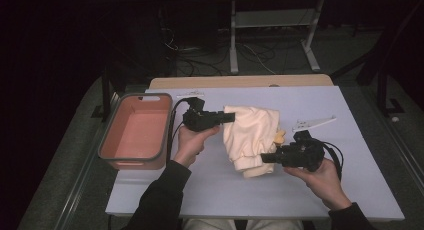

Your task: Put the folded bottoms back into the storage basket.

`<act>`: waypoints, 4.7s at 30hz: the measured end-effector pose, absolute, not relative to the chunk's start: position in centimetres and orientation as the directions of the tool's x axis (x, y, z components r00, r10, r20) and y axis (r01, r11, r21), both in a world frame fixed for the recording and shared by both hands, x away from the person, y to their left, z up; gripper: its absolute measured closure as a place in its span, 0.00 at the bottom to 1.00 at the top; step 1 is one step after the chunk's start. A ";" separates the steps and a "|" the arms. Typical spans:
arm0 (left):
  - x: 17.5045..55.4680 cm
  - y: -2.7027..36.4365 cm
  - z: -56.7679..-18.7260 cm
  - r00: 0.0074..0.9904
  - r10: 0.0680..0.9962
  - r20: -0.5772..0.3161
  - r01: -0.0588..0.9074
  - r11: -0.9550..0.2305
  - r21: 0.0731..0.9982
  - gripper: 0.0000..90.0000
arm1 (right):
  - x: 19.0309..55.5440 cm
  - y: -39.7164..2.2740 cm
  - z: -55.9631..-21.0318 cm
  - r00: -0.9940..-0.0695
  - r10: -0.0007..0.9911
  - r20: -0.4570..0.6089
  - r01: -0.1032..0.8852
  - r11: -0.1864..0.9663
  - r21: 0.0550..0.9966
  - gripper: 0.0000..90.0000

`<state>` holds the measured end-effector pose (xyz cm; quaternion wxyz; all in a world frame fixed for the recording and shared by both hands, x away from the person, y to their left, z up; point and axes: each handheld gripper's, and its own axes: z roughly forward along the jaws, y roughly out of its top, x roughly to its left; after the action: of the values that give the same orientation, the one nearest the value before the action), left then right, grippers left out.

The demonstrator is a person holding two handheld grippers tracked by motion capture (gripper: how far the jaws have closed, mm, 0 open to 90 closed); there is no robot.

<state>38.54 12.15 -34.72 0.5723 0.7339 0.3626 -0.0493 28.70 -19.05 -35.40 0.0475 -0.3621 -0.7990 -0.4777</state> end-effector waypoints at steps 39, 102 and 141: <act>38.2 19.4 -32.6 0.678 0.567 -0.467 0.583 -0.028 0.812 0.76 | 31.6 -12.1 -33.7 -0.799 0.461 0.386 0.562 0.346 0.751 0.68; 37.2 28.9 -30.7 0.605 0.654 -0.454 0.566 0.048 0.823 0.76 | 33.9 -2.7 -32.3 -0.854 0.379 0.355 0.498 0.400 0.770 0.68; 37.9 34.7 -29.0 0.561 0.699 -0.444 0.558 0.077 0.826 0.76 | 35.9 3.4 -30.7 -0.873 0.359 0.330 0.468 0.424 0.776 0.68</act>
<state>37.85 34.69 -29.03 0.5681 0.6764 0.4646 0.0620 35.94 3.37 -30.65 0.0567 -0.2456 -0.8418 -0.4774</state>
